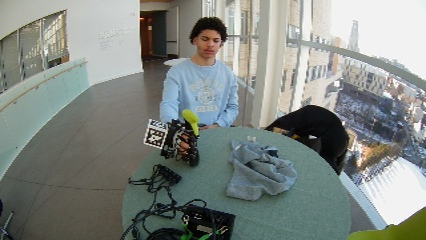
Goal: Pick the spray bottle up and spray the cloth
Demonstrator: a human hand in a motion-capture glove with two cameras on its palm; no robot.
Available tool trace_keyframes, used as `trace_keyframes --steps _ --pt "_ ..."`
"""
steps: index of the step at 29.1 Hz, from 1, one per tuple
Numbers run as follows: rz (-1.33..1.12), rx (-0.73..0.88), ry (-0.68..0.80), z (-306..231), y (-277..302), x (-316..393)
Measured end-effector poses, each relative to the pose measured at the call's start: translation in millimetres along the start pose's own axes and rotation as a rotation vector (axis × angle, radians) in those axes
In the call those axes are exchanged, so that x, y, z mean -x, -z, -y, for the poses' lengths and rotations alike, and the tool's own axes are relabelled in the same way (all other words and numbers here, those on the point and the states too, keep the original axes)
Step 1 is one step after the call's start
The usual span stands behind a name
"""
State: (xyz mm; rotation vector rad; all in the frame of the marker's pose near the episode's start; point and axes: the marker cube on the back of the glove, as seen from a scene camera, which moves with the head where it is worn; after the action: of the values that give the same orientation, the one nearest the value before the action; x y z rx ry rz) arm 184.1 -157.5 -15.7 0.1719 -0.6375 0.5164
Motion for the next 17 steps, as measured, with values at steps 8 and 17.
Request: trace_keyframes --steps 8,17 --pt "-0.243 0.283 -0.06 26.0 0.2 54.1" --pt "-0.459 0.482 -0.1 51.0 -28.0 96.0"
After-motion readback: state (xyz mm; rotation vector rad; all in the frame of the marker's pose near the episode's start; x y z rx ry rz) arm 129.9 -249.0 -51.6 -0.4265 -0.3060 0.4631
